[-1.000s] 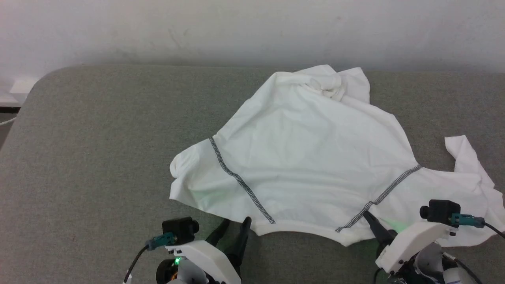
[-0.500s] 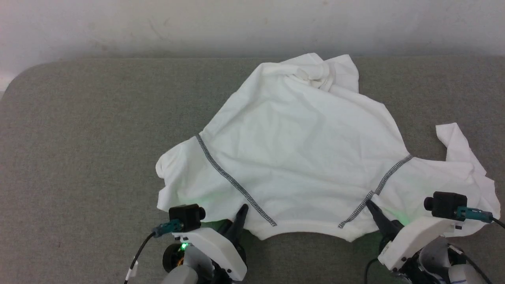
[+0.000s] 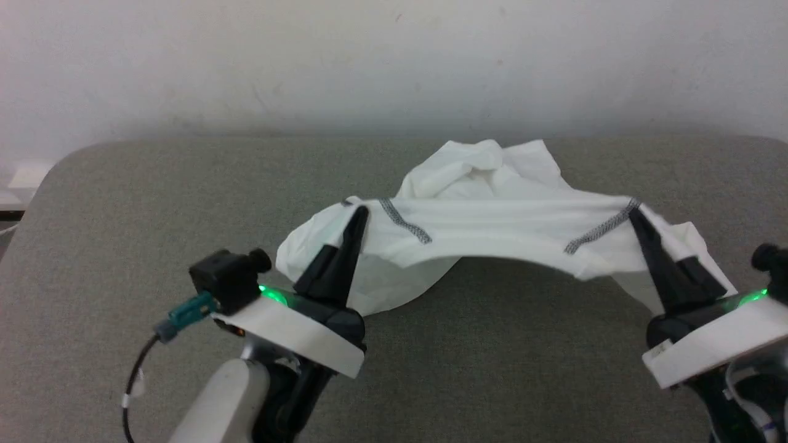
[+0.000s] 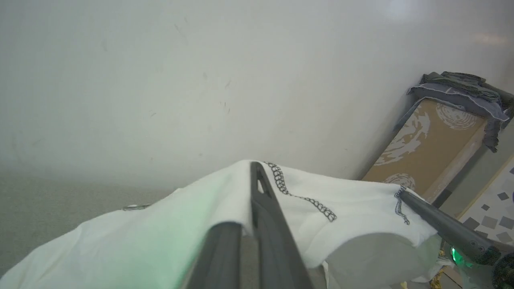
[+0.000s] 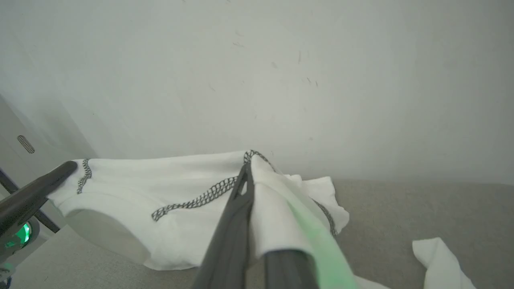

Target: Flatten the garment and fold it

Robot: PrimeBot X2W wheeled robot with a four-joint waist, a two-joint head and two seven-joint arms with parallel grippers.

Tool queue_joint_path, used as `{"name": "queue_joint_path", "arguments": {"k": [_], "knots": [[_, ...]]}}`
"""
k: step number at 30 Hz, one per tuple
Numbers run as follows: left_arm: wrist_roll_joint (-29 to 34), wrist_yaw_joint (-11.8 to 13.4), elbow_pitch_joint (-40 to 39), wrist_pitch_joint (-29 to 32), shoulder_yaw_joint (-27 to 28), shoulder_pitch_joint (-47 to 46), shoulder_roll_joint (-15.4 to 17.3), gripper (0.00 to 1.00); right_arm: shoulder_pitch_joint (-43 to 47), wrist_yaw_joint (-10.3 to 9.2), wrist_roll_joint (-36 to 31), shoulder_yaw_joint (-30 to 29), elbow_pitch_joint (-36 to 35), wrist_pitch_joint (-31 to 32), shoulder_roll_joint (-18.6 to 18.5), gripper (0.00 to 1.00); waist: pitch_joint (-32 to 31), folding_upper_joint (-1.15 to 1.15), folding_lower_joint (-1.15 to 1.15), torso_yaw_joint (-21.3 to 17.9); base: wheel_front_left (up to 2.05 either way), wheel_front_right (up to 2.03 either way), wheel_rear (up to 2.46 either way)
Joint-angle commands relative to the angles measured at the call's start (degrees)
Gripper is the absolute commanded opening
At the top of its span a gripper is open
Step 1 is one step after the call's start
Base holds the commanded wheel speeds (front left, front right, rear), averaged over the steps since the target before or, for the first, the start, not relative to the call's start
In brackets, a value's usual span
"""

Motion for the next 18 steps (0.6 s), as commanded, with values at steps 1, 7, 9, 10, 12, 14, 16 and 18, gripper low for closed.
{"name": "queue_joint_path", "arguments": {"k": [1, 7, 9, 10, 12, 14, 16, 18], "knots": [[0.8, 0.6, -1.5, 0.4, 0.6, -1.5, 0.8, 0.00, -1.9, -0.05, -0.1, -0.4, -1.3, 0.3, -0.7, 0.00, -1.7, 0.00, 0.01, -0.5, 0.00, 0.00, 0.00], [0.8, 4.1, -13.8, 6.6, 4.9, -9.7, 3.9, 0.00, -14.9, -0.05, 3.6, 0.0, -6.8, 6.5, -5.6, 0.00, -3.8, 0.00, 0.01, -2.0, 0.00, 0.00, 0.00], [1.6, 5.0, -15.7, 8.5, 6.2, -13.3, 5.3, 0.00, -20.2, -0.05, 5.2, 1.0, -6.9, 8.2, -6.7, 0.00, -4.1, 0.00, 0.01, -2.4, 0.00, 0.00, 0.00], [1.9, 5.2, -16.3, 9.4, 6.7, -15.1, 5.8, 0.00, -22.9, -0.05, 5.7, 1.6, -6.8, 8.8, -7.3, 0.00, -4.2, 0.00, 0.01, -2.6, 0.00, 0.00, 0.00], [2.4, 5.4, -17.0, 10.9, 7.4, -18.7, 6.8, 0.00, -28.2, -0.05, 5.9, 2.8, -6.0, 9.5, -9.0, 0.00, -4.2, 0.00, 0.01, -2.9, 0.00, 0.00, 0.00], [2.2, 5.4, -17.0, 12.2, 8.1, -22.2, 7.3, 0.00, -33.0, -0.05, 6.3, 4.0, -4.4, 10.0, -10.2, 0.00, -4.3, 0.00, 0.01, -3.1, 0.00, 0.00, 0.00], [2.5, 5.3, -16.5, 13.4, 8.7, -25.5, 8.2, 0.00, -37.7, -0.05, 6.5, 5.0, -2.5, 9.8, -11.1, 0.00, -4.2, 0.00, 0.01, -3.3, 0.00, 0.00, 0.00], [2.7, 5.1, -15.8, 14.3, 9.2, -28.5, 8.9, 0.00, -41.6, -0.05, 6.5, 6.4, -0.3, 9.6, -12.5, 0.00, -4.0, 0.00, 0.01, -3.5, 0.00, 0.00, 0.00]]}}
